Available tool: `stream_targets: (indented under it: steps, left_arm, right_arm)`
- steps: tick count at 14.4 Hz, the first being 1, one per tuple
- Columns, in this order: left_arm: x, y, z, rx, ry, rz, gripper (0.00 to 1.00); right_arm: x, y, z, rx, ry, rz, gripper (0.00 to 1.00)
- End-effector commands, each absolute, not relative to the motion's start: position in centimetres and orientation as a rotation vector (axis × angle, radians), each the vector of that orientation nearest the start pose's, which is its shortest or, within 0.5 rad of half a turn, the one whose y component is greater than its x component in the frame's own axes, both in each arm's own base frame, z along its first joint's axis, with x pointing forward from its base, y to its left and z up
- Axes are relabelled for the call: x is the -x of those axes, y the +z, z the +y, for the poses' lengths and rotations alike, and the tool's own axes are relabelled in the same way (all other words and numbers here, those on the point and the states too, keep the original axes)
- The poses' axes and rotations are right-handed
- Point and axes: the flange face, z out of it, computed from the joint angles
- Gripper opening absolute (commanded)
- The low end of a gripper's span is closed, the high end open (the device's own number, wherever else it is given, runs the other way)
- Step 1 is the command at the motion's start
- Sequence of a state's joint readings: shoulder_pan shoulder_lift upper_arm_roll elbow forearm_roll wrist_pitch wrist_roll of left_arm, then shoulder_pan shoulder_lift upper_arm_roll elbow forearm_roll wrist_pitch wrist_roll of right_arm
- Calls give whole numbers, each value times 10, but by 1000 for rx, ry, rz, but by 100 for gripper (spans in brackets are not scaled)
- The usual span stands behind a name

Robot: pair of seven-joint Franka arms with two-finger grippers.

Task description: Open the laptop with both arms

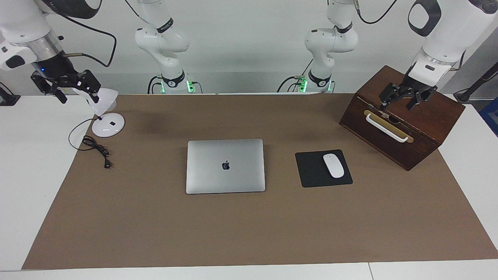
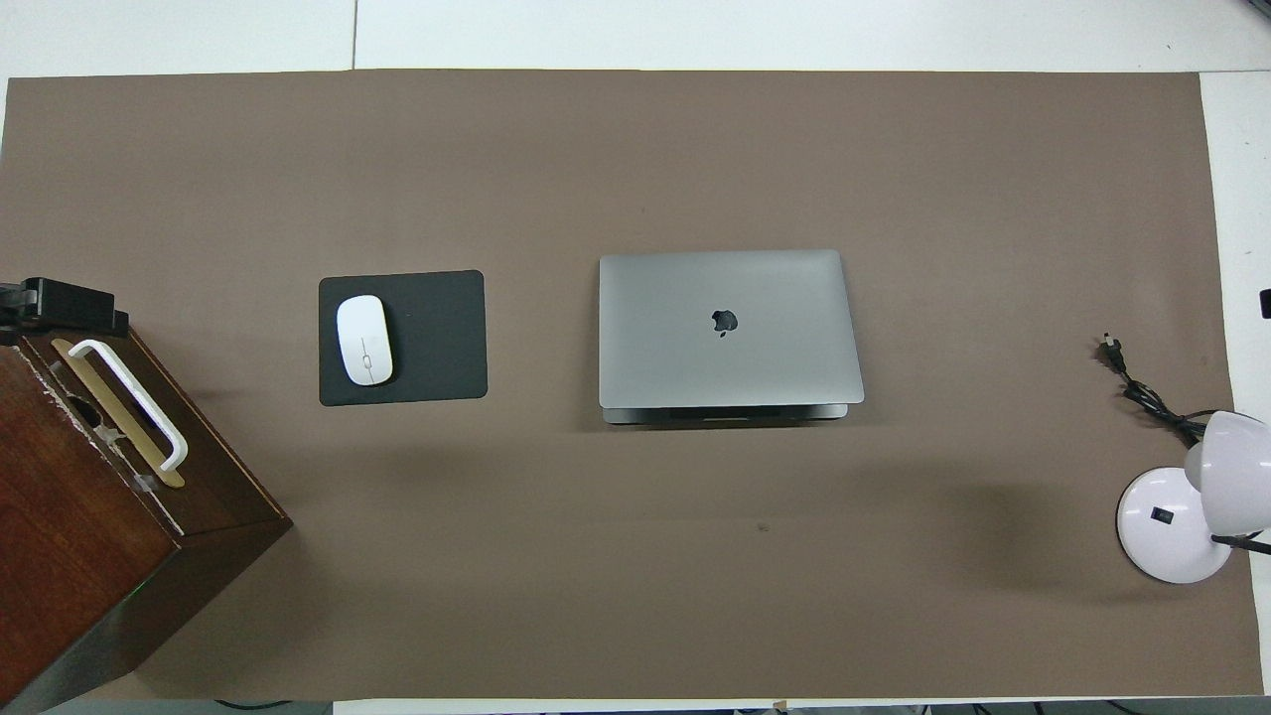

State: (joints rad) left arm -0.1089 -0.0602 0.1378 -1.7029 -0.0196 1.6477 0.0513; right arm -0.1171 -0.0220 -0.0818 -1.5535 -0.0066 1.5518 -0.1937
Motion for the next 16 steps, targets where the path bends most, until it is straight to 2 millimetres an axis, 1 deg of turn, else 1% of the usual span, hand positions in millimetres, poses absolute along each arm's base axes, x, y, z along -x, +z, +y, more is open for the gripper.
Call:
stream_targets:
  steps: [1, 3, 10, 11, 12, 13, 14, 15, 16]
  left_arm:
    - [-538, 608, 19, 3182, 3, 17, 100]
    - [-536, 610, 19, 3184, -2, 22, 100]
    - [-536, 608, 17, 3187, 13, 15, 99]
    - [-536, 608, 18, 3187, 13, 5, 90]
    - [-536, 608, 17, 3187, 15, 5, 69]
    - [-536, 607, 17, 3187, 15, 3, 43]
    - [-536, 608, 17, 3187, 13, -5, 11]
    - [-536, 609, 18, 3187, 11, -5, 0]
    - [-536, 608, 18, 3187, 13, -5, 0]
  right_arm:
    - [-530, 646, -110, 3145, -67, -22, 100]
    - [-530, 648, -113, 3151, -73, -24, 100]
    - [-531, 650, -114, 3154, -99, -34, 100]
    - [-532, 651, -114, 3154, -106, -34, 100]
    - [-532, 651, -112, 3154, -106, -36, 100]
    - [-532, 651, -111, 3154, -106, -39, 100]
    - [-532, 651, -111, 3155, -111, -41, 100]
    - [-532, 651, -111, 3155, -111, -41, 100]
    - [-533, 651, -110, 3154, -109, -43, 100]
